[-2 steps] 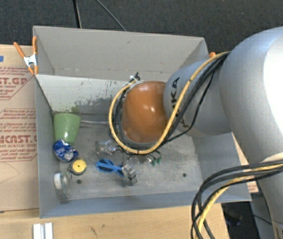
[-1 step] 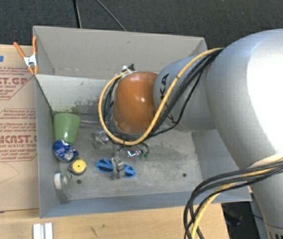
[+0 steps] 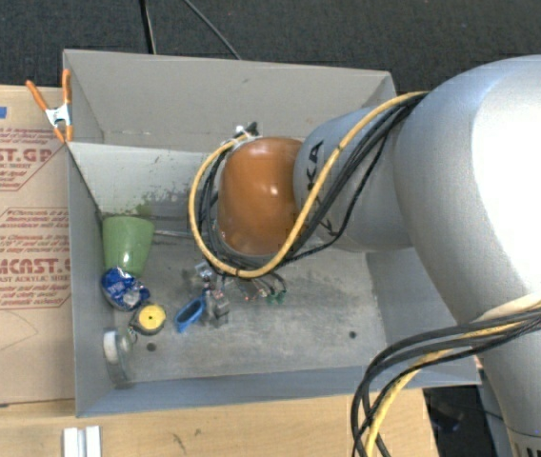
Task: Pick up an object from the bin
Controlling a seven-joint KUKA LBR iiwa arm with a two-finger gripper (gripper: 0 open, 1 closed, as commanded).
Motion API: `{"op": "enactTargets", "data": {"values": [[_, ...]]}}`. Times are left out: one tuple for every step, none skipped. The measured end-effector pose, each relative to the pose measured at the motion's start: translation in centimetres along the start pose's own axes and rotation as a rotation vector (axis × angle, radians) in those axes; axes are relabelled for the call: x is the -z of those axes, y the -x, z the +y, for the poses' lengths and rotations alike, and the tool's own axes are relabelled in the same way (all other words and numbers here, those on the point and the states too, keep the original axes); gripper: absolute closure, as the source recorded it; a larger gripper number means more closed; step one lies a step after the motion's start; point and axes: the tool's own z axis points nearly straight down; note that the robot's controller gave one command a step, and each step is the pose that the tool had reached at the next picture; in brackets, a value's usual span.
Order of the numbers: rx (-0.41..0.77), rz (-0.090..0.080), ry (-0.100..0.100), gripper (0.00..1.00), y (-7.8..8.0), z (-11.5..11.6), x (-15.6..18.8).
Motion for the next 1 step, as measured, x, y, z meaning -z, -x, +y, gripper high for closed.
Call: {"op": "enactTargets", "data": {"values": [[0.116,-0.007,-0.003,1.00,-2.88,1.34,15.46]]}}
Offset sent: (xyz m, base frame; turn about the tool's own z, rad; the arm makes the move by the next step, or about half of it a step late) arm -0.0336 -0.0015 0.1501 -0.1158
